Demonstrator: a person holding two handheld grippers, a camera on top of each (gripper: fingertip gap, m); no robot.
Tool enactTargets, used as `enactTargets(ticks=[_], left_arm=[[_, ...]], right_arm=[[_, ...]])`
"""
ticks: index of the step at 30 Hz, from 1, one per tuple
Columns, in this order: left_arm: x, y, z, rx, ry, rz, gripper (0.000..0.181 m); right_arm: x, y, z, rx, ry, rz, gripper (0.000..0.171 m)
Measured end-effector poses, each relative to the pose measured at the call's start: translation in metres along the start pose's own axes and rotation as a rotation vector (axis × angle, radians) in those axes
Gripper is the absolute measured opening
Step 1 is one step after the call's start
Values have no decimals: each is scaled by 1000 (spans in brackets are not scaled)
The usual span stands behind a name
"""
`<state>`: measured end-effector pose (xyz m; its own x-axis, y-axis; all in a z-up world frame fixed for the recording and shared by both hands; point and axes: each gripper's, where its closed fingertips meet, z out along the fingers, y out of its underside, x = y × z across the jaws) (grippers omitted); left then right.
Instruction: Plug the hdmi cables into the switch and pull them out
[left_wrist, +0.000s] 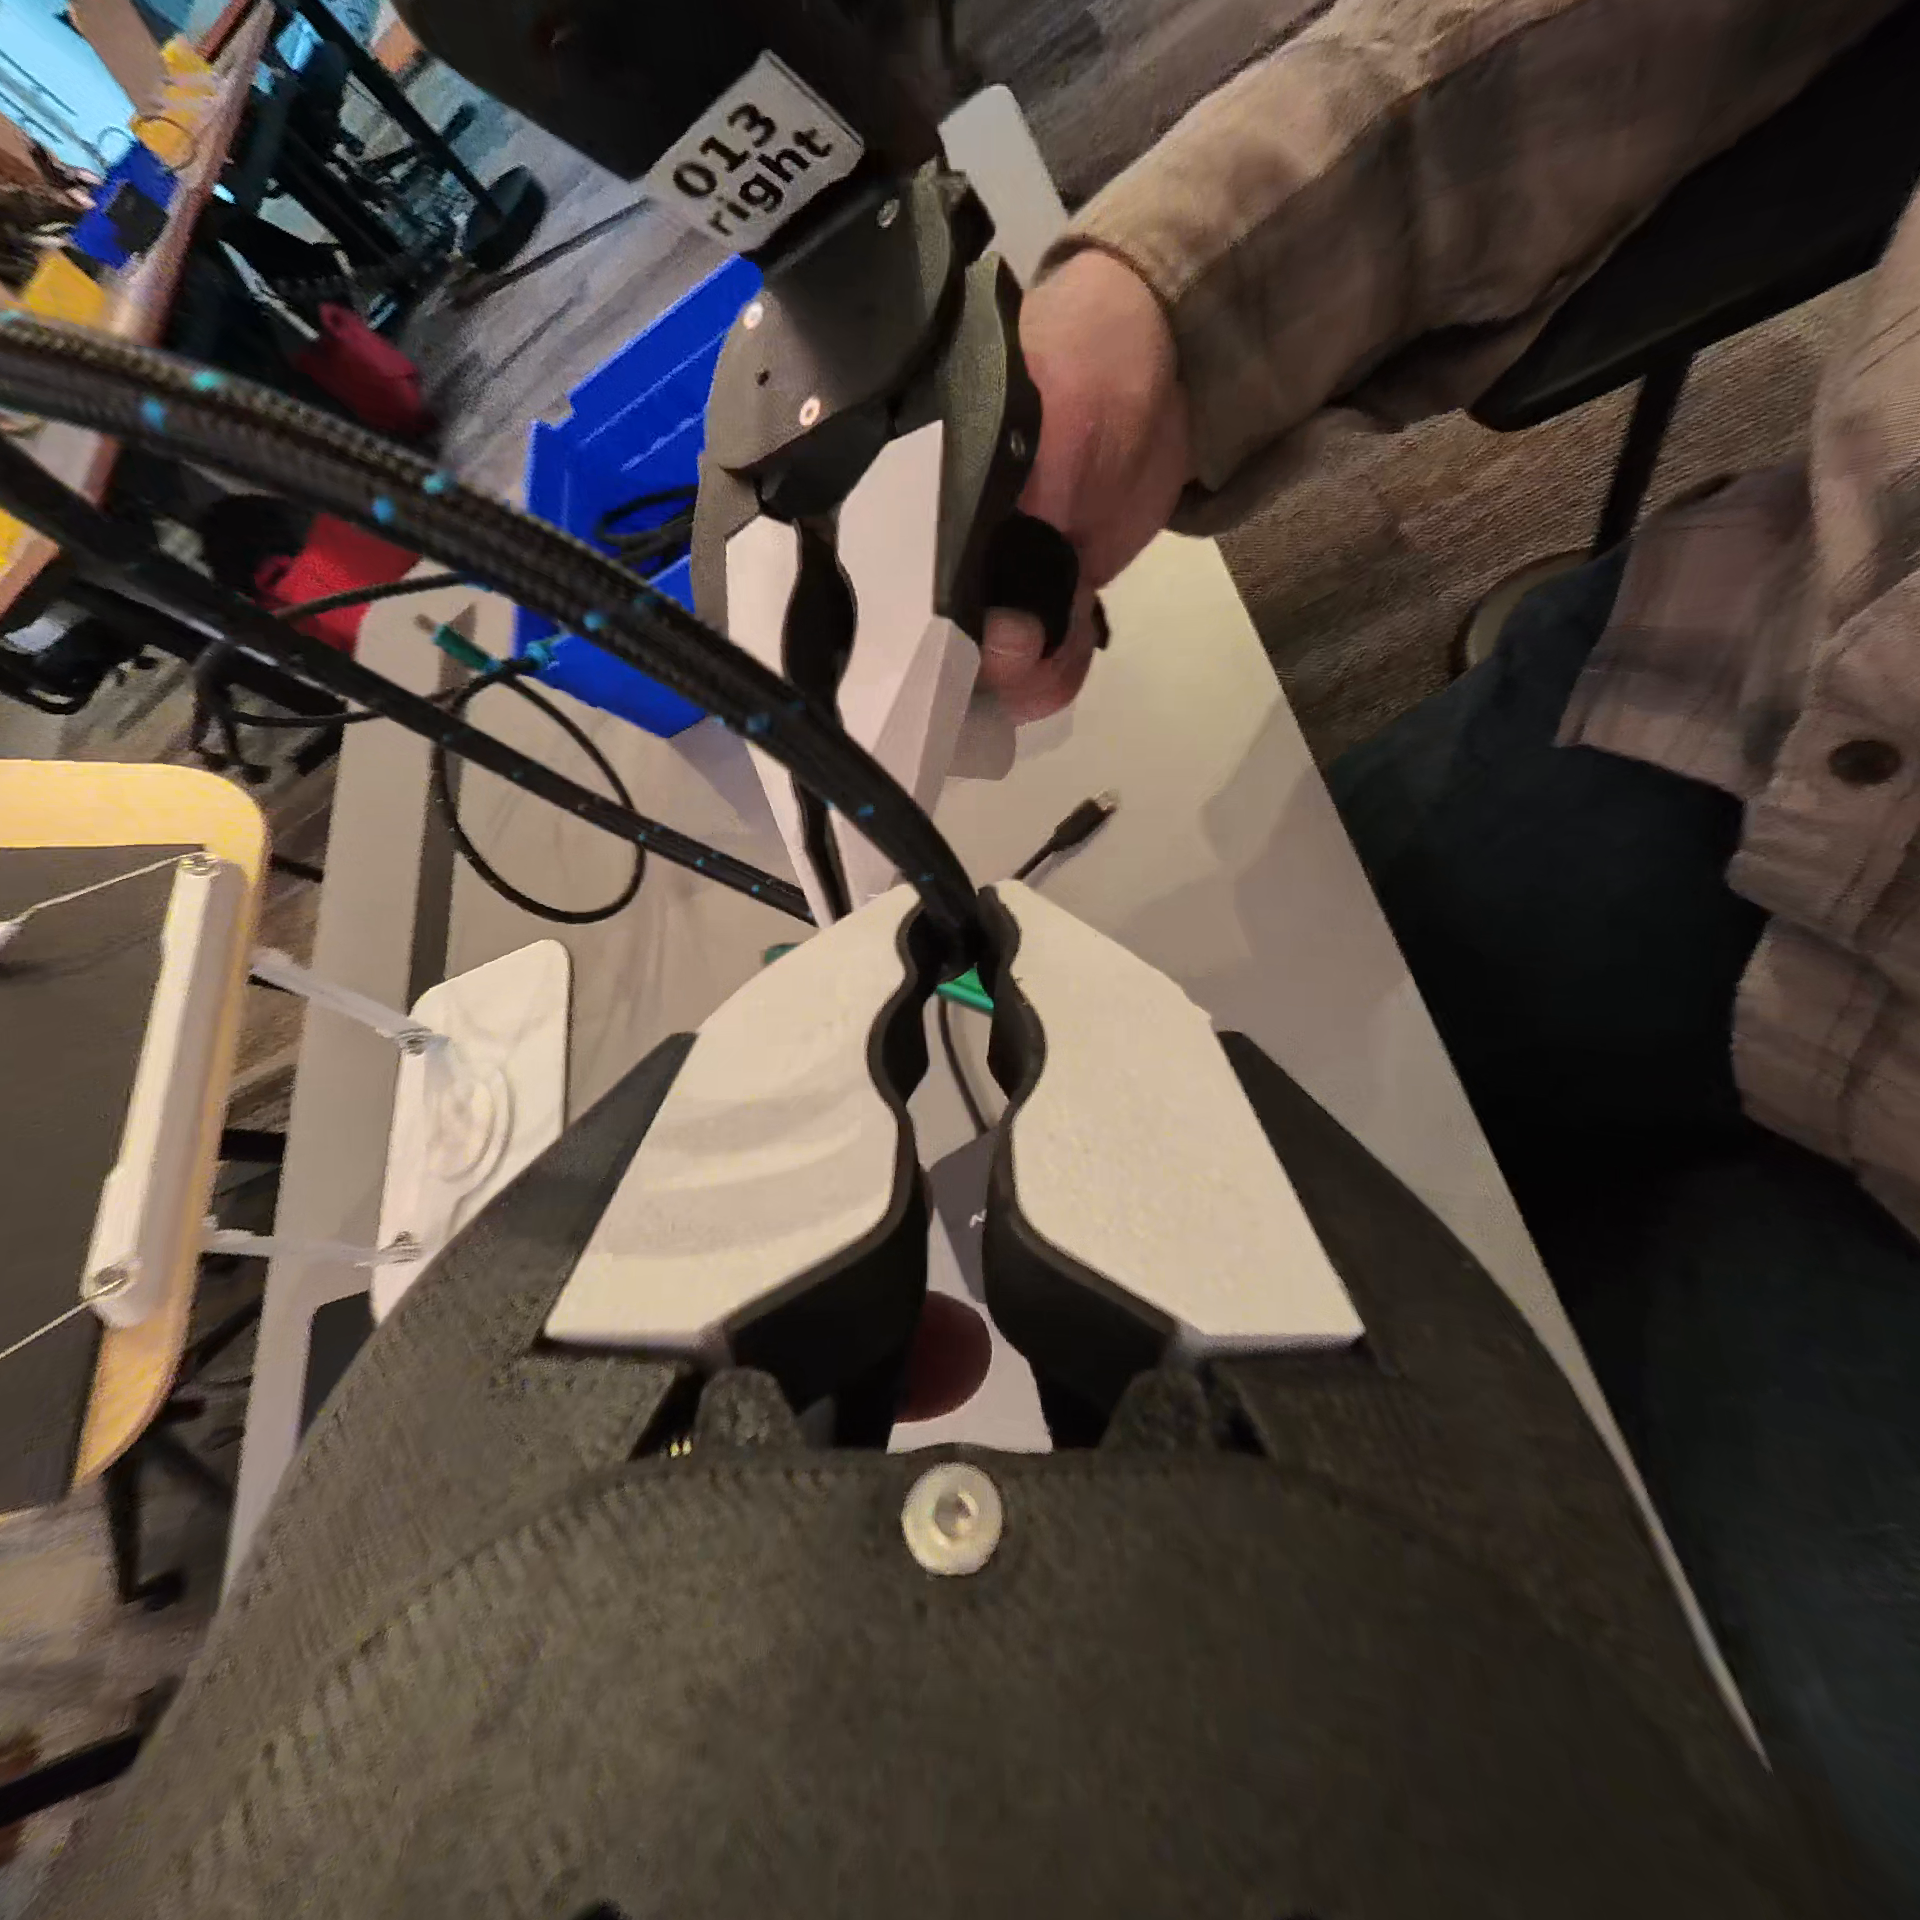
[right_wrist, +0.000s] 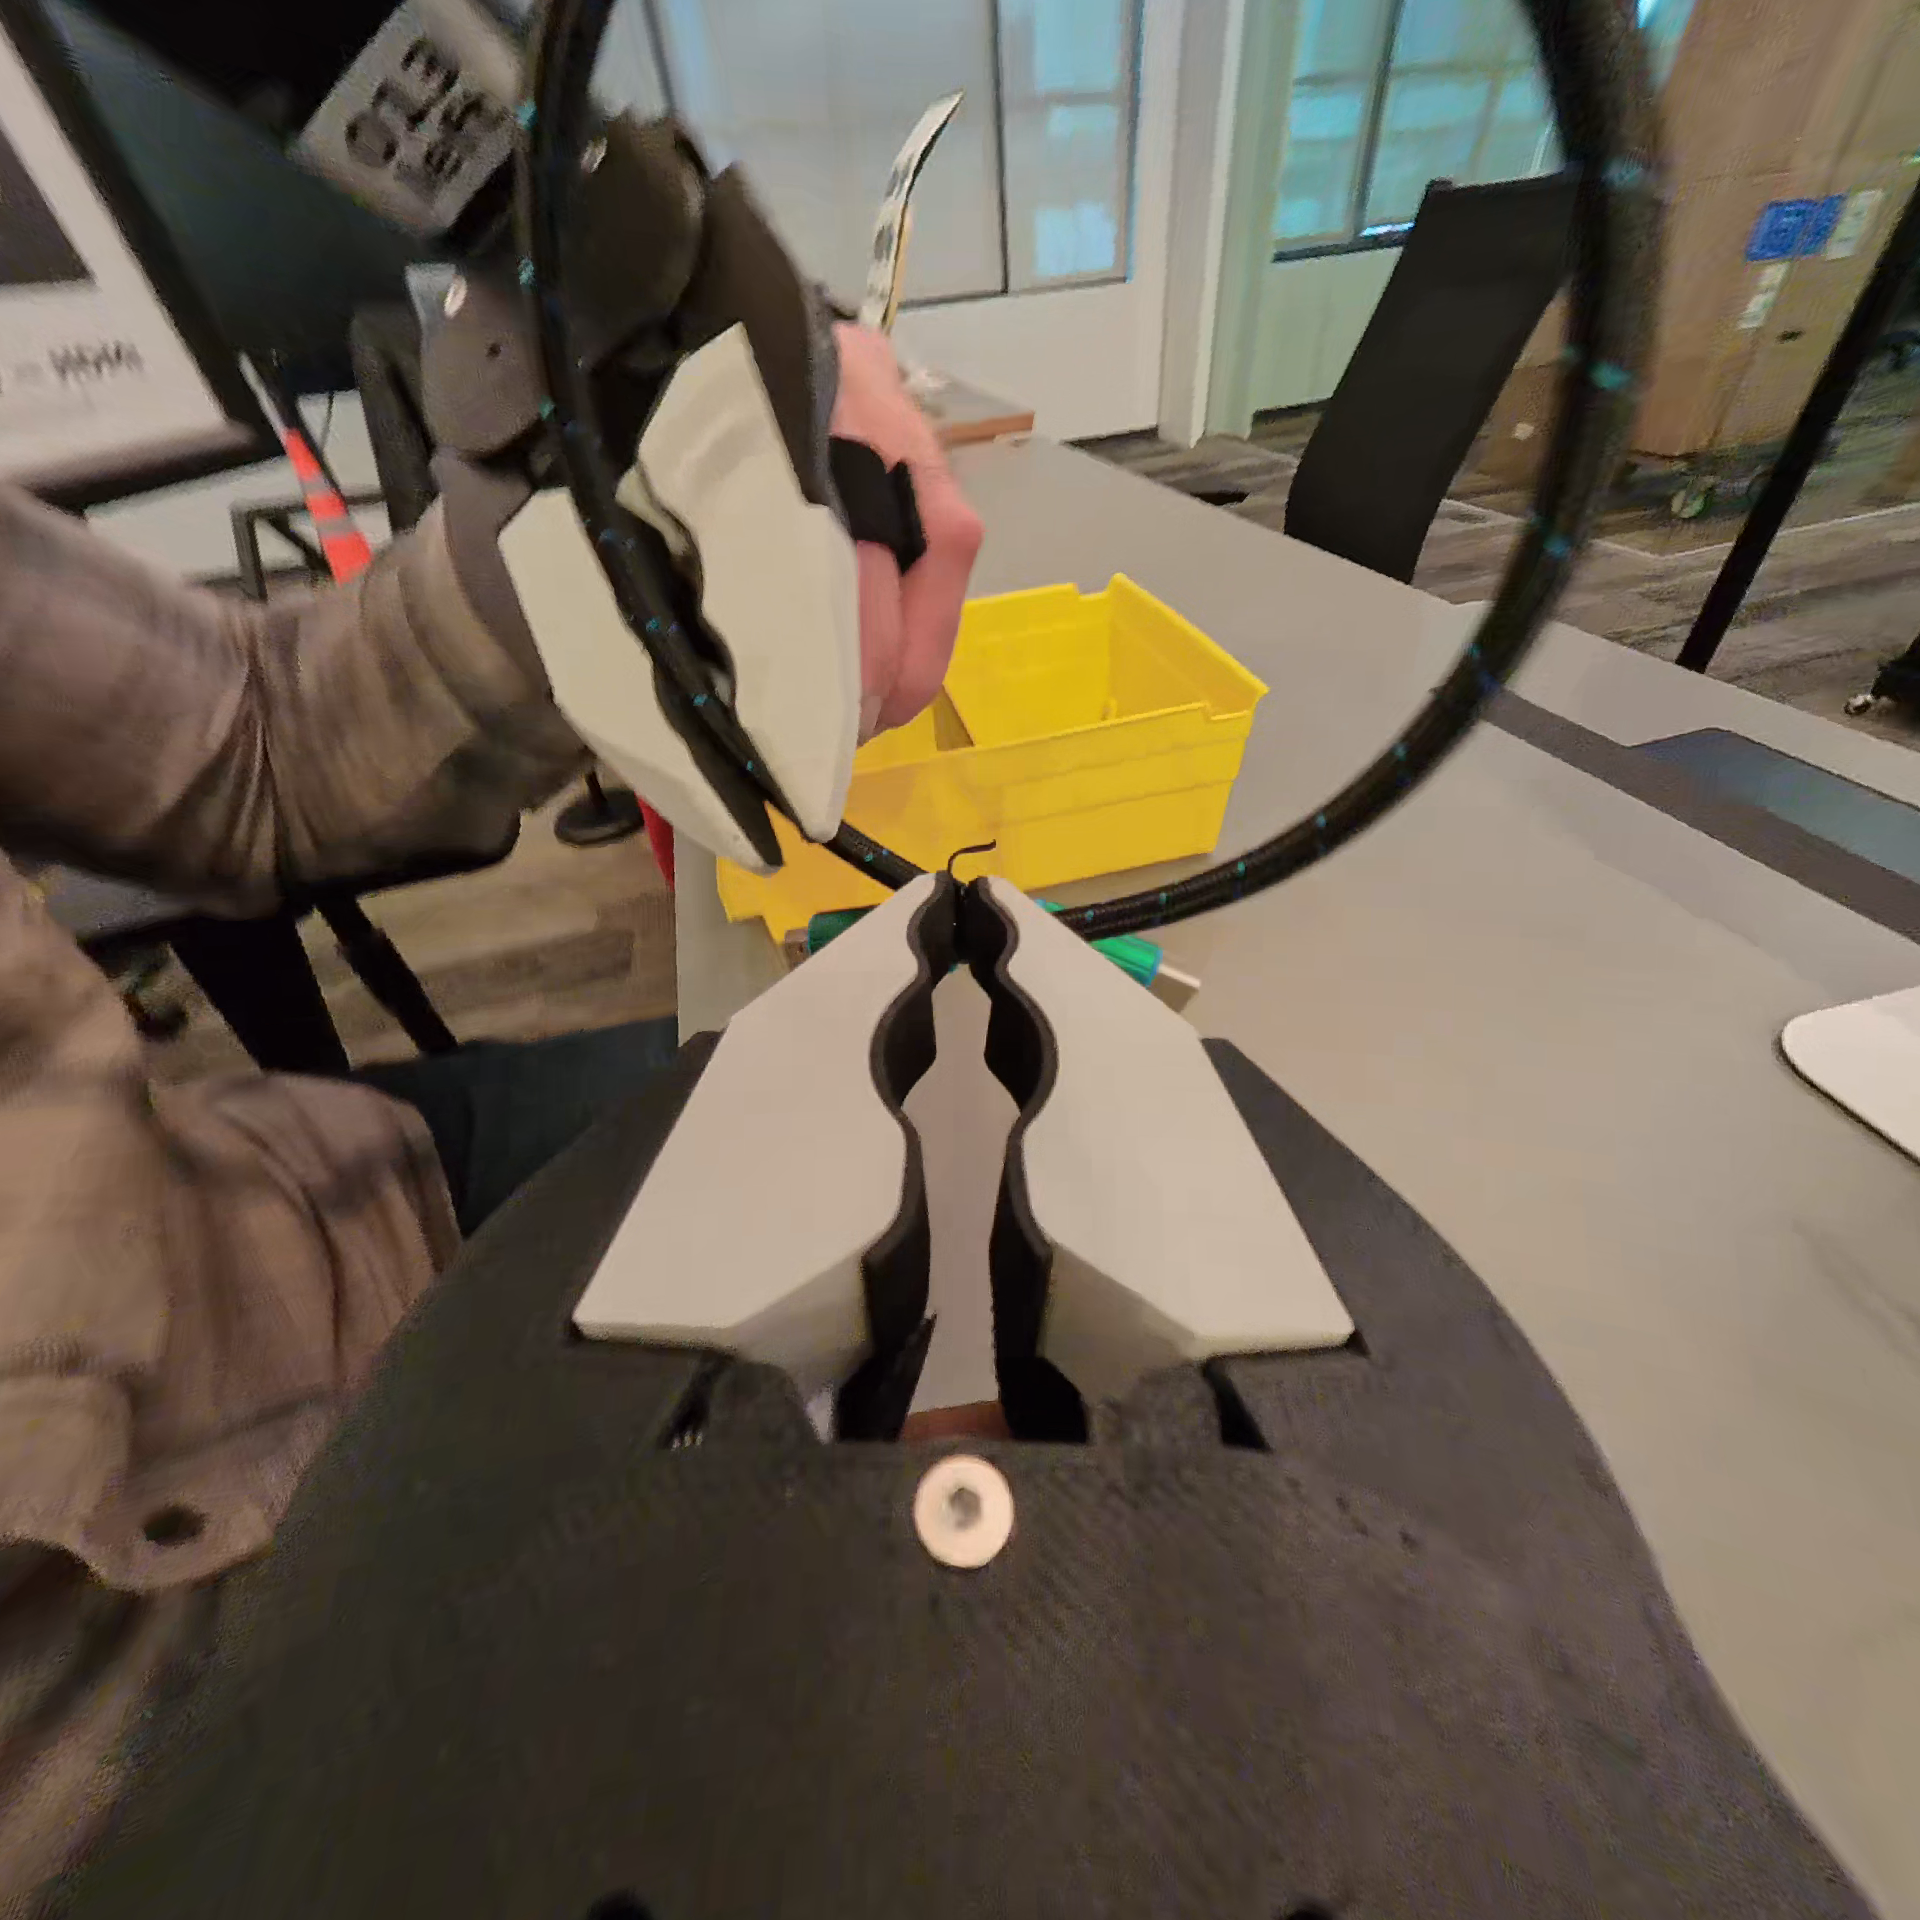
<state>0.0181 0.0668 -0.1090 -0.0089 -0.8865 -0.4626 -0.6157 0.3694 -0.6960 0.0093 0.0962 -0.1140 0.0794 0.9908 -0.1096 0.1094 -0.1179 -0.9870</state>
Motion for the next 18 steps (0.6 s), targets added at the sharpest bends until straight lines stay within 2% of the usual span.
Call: enactTargets(ticks=[9, 13, 18], left_arm=[[-20, -7, -13, 52, -131, 44, 7], [-25, -12, -20, 99, -151, 28, 6], [-26, -17, -27, 179, -114, -29, 6]], right_arm=[[10, -36, -4, 360, -87, 497, 0], [3, -45, -10, 434, -187, 520, 0], [-13, -46, -19, 431, -329, 426, 0]])
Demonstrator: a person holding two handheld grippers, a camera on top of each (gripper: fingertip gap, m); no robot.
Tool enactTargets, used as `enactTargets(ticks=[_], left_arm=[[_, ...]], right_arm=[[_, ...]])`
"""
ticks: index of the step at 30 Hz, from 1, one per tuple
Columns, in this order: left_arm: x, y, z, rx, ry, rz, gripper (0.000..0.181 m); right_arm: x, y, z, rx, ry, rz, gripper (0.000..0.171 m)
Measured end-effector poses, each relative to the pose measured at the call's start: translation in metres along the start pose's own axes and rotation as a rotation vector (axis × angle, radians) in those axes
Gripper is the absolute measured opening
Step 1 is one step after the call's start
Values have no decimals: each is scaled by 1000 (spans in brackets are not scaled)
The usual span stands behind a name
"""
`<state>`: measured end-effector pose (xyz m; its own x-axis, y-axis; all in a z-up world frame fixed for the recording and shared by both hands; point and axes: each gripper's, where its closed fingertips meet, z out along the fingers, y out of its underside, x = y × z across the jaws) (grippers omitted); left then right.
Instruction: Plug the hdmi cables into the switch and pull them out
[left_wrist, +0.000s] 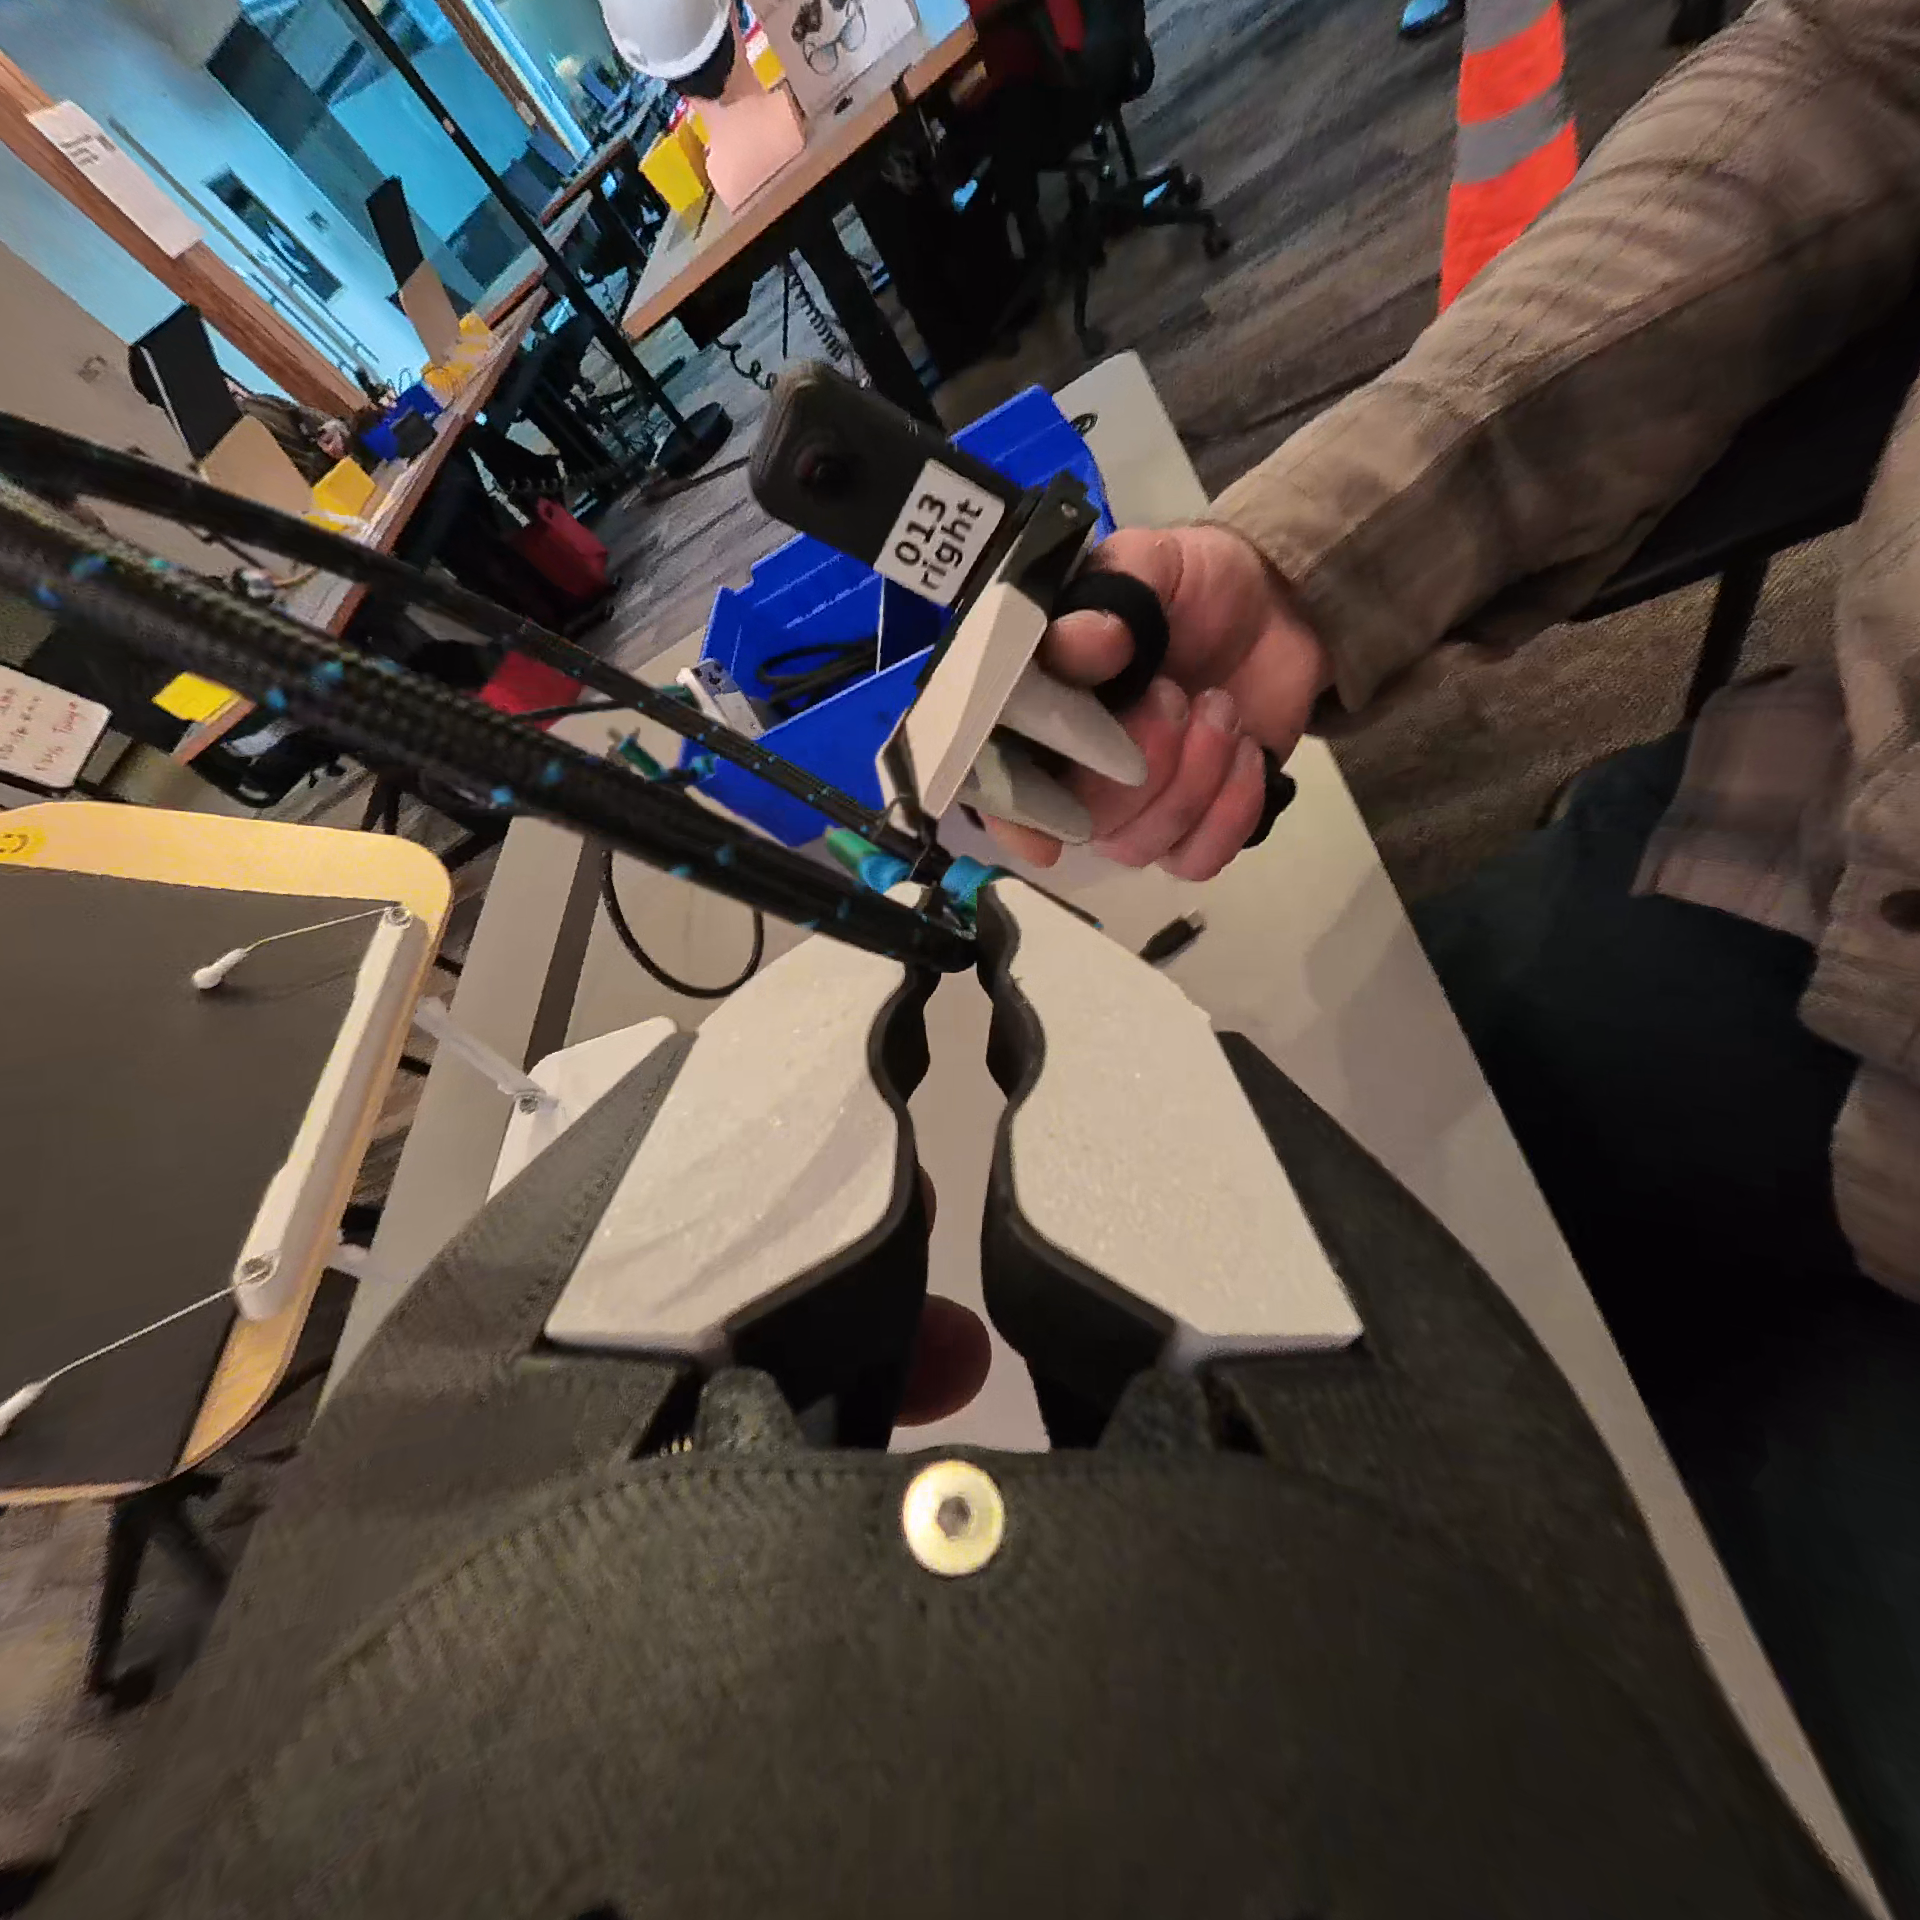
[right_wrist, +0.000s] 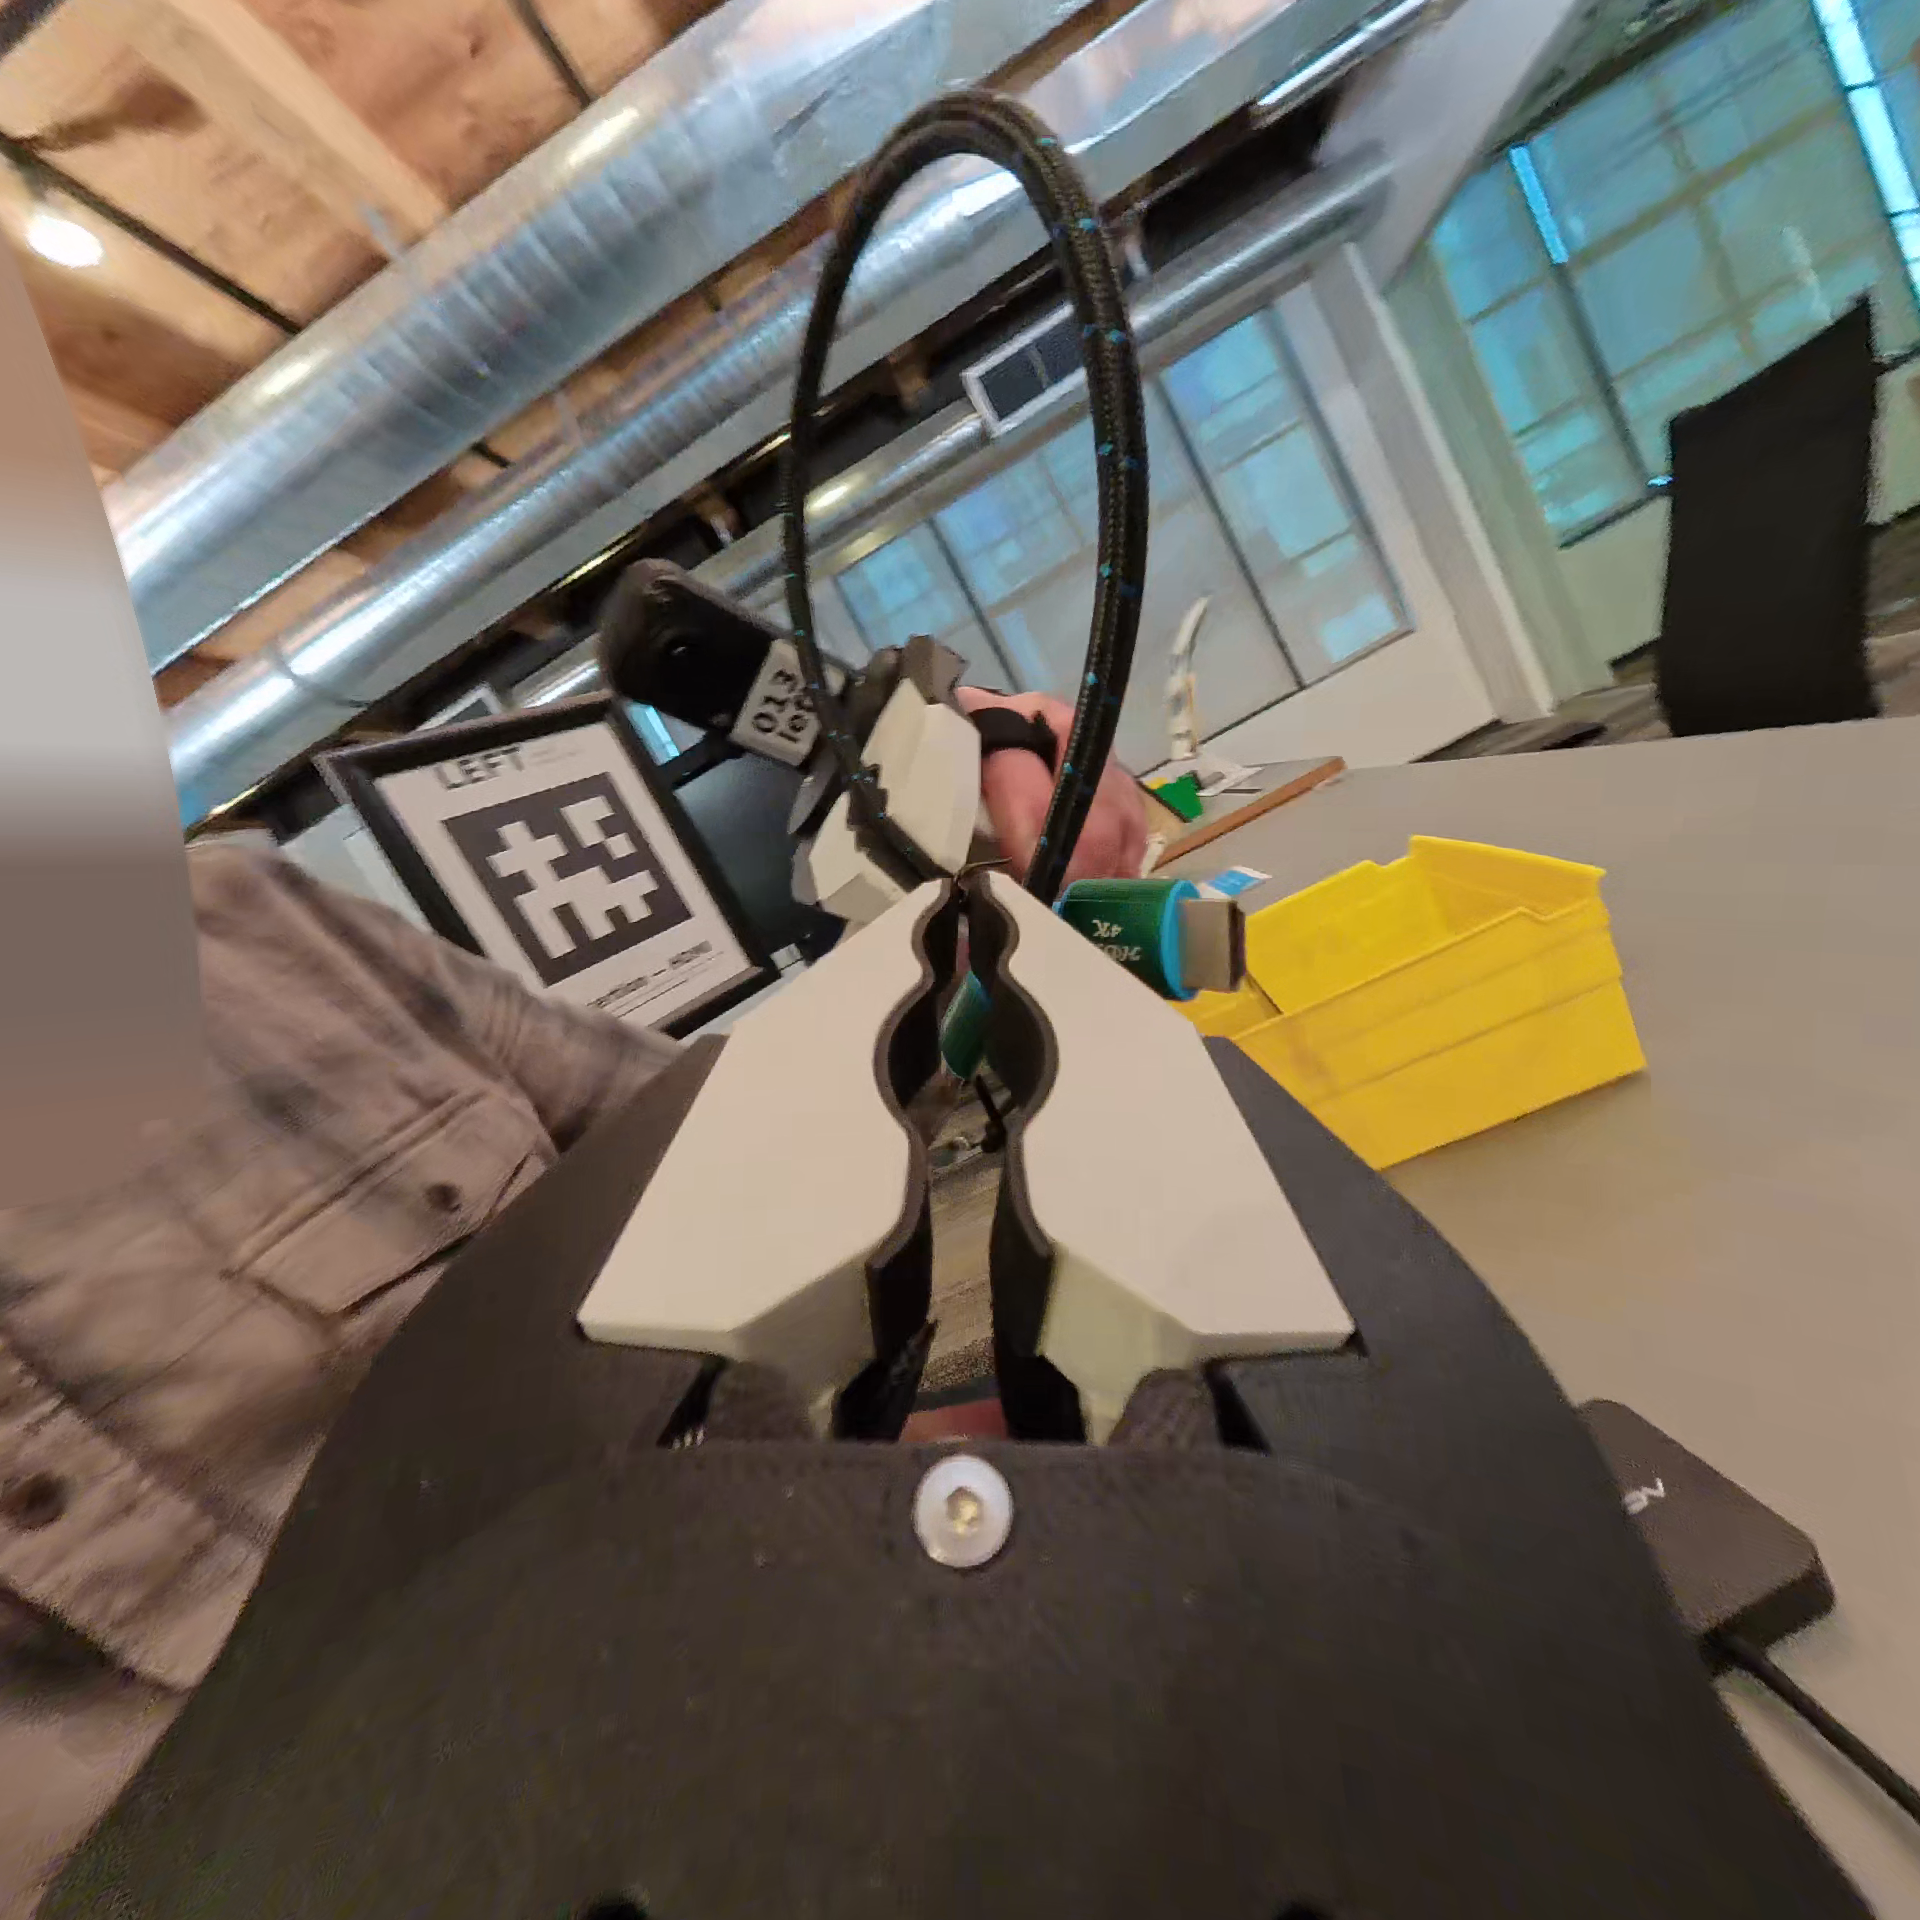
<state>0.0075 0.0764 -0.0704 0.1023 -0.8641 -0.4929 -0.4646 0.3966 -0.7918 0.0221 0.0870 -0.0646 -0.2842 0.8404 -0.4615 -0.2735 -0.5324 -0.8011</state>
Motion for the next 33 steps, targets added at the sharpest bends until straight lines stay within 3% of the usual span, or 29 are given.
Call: enactTargets(ticks=[4, 20, 24, 33], left_arm=[[1, 0, 1, 18, 17, -20, 6], [-6, 10, 8, -64, -45, -7, 6], [-6, 9, 8, -75, -52, 1, 6], [-5, 8, 8, -87, -52, 17, 6]], right_arm=[[-1, 5, -3, -63, -5, -74, 0], [26, 2, -3, -325, 496, -718, 16], [39, 5, -3, -379, 616, -782, 15], [35, 6, 3, -371, 620, -803, 2]])
